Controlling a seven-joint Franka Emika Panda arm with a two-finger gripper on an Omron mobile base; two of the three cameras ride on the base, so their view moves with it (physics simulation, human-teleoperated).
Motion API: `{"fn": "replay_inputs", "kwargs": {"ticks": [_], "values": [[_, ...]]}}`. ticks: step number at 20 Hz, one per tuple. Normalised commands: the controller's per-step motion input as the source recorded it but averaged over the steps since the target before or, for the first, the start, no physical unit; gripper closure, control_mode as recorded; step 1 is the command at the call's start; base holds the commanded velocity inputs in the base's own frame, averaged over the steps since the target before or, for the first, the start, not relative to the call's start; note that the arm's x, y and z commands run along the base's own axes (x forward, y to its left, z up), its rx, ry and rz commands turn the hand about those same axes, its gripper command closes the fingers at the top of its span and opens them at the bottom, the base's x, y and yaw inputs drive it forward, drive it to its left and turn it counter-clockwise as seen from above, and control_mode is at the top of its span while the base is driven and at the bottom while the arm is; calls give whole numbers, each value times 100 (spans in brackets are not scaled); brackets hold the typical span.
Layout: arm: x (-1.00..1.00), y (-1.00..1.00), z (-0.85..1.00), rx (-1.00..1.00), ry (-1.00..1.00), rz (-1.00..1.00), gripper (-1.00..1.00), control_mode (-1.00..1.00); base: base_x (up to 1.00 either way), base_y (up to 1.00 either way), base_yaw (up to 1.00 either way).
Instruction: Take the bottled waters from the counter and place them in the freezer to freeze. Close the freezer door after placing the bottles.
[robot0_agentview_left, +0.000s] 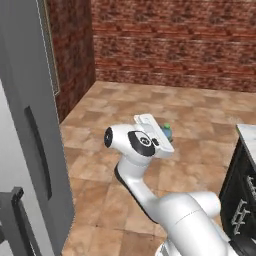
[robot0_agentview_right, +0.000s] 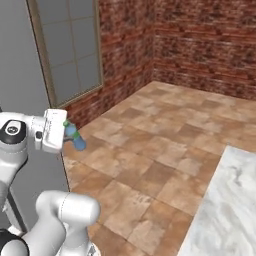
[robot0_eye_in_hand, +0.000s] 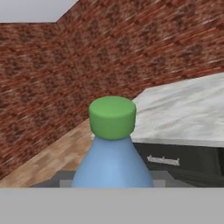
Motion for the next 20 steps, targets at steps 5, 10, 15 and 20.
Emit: {"fn": "replay_inputs", "kwargs": {"ticks": [5,10,15,20], "values": [[0,0,0,0,0,0,100,100,100,-3,-12],[0,0,0,0,0,0,100,100,100,0,11],[0,0,0,0,0,0,100,100,100,0,42],[0,0,0,0,0,0,100,100,72,0,64]]}}
